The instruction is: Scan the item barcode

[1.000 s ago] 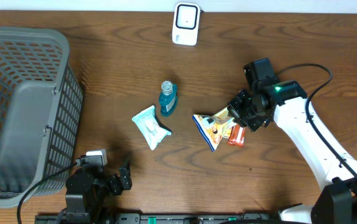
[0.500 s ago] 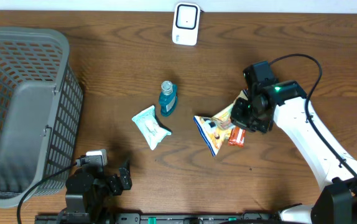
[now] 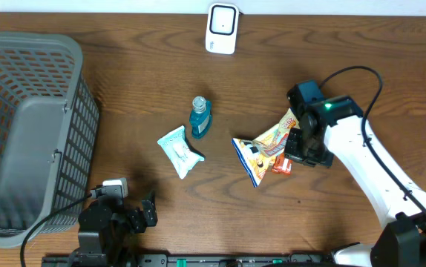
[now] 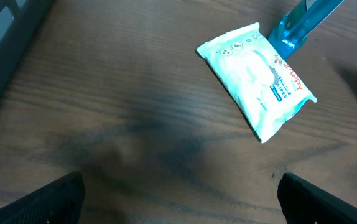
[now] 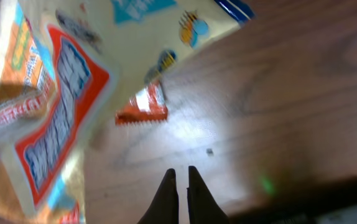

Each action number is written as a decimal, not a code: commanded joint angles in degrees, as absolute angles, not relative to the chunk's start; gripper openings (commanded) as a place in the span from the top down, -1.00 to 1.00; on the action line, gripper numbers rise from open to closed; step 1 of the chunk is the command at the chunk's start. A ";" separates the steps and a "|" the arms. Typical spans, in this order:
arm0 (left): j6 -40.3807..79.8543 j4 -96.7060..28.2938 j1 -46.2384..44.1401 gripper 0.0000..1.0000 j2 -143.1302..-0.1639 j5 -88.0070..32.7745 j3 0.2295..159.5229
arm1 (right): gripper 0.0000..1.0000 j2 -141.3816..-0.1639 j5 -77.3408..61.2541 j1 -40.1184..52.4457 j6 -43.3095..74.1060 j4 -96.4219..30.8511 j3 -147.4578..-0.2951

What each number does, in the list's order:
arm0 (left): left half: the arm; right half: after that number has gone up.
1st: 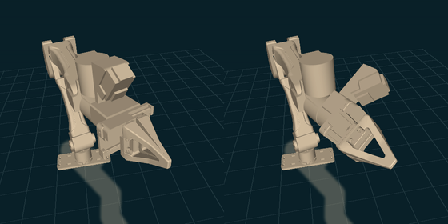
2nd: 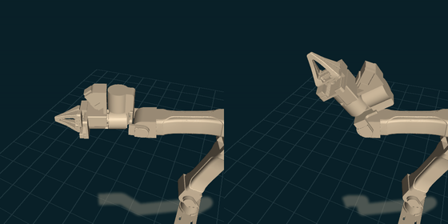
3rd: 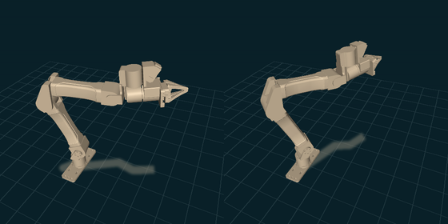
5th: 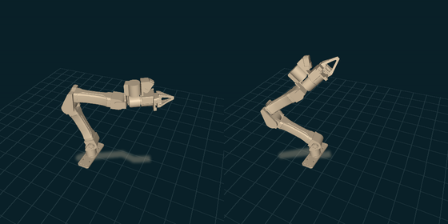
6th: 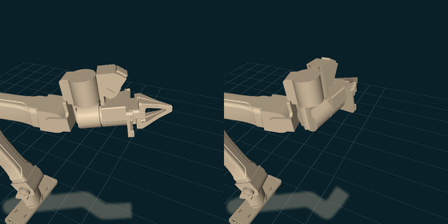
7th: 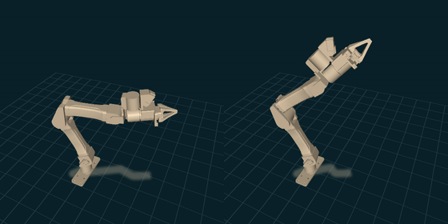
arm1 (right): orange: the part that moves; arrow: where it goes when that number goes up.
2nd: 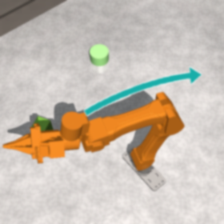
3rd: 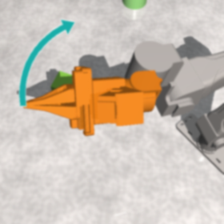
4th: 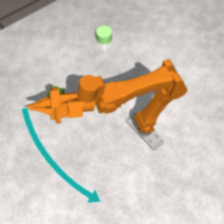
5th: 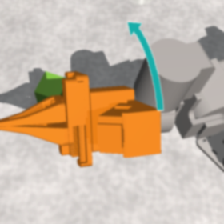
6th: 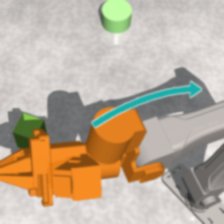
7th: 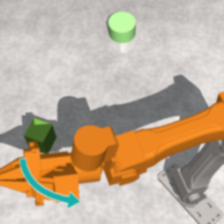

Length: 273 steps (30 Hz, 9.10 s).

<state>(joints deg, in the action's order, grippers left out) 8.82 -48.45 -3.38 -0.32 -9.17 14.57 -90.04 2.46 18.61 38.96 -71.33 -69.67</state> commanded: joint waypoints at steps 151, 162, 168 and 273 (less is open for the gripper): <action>8.88 -50.72 -3.18 -0.98 -0.21 -10.04 14.35 | 0.98 -106.06 -17.87 38.81 9.76 -56.47 -69.78; 8.88 -50.72 -3.18 -0.98 -0.21 -10.04 14.35 | 0.98 -91.33 -32.49 32.88 -5.93 -56.66 -69.73; 8.88 -50.72 -3.18 -0.98 -0.21 -10.04 14.35 | 0.98 -91.39 -47.72 29.85 -10.50 -56.97 -68.64; 8.88 -50.72 -3.18 -0.98 -0.21 -10.04 14.35 | 0.98 -143.04 17.52 21.65 -45.93 -42.02 -136.44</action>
